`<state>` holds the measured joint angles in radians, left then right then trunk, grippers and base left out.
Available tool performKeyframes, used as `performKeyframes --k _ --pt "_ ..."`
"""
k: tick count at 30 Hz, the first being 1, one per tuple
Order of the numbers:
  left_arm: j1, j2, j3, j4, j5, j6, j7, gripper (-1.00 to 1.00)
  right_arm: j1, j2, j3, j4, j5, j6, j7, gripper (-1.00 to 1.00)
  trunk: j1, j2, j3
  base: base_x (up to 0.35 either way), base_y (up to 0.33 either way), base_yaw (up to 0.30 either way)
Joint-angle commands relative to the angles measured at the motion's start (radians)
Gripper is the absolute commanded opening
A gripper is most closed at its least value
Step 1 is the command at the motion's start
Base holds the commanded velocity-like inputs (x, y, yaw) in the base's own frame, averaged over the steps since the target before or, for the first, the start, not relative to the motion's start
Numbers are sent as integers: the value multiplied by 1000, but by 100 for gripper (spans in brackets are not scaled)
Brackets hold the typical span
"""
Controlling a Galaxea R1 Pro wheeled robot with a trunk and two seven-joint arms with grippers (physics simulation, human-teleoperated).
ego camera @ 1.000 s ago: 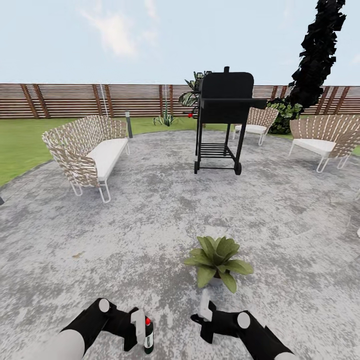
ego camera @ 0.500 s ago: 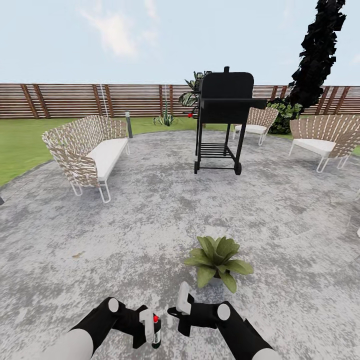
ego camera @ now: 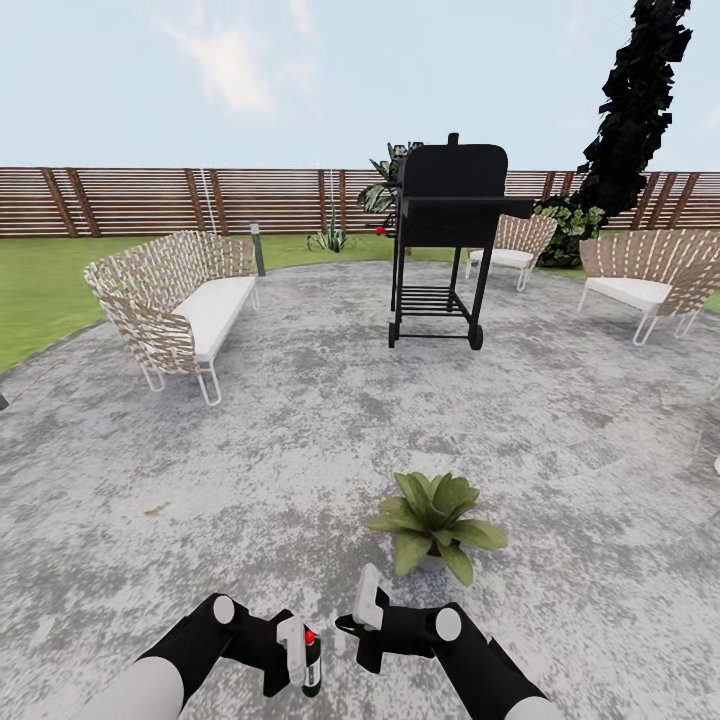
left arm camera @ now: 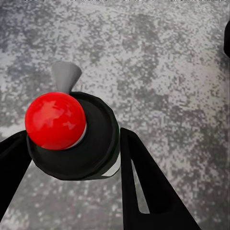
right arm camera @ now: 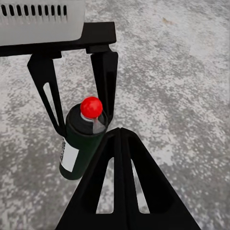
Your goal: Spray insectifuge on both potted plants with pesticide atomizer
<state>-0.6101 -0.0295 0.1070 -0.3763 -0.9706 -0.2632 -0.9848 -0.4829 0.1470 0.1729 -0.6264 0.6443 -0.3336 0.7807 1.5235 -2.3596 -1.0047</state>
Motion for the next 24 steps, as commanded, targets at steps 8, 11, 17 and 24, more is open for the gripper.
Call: performKeyframes --k 8,11,17,24 --pt "0 -10 12 1 18 -5 -24 -100 0 -1 -1 -1 10 -7 0 -100 0 0 -1 0 0 0" --pt "0 -10 8 1 53 -5 -27 -100 0 -2 -1 -1 11 -7 0 -100 0 0 -1 0 0 0" --pt "0 -10 8 0 66 -5 -48 -100 0 -3 -3 -1 12 -7 -1 -100 0 0 -1 0 0 0" --pt "-1 -11 11 -1 70 -40 -87 -100 0 -3 -3 2 12 -7 -1 -100 0 0 -1 0 0 0"
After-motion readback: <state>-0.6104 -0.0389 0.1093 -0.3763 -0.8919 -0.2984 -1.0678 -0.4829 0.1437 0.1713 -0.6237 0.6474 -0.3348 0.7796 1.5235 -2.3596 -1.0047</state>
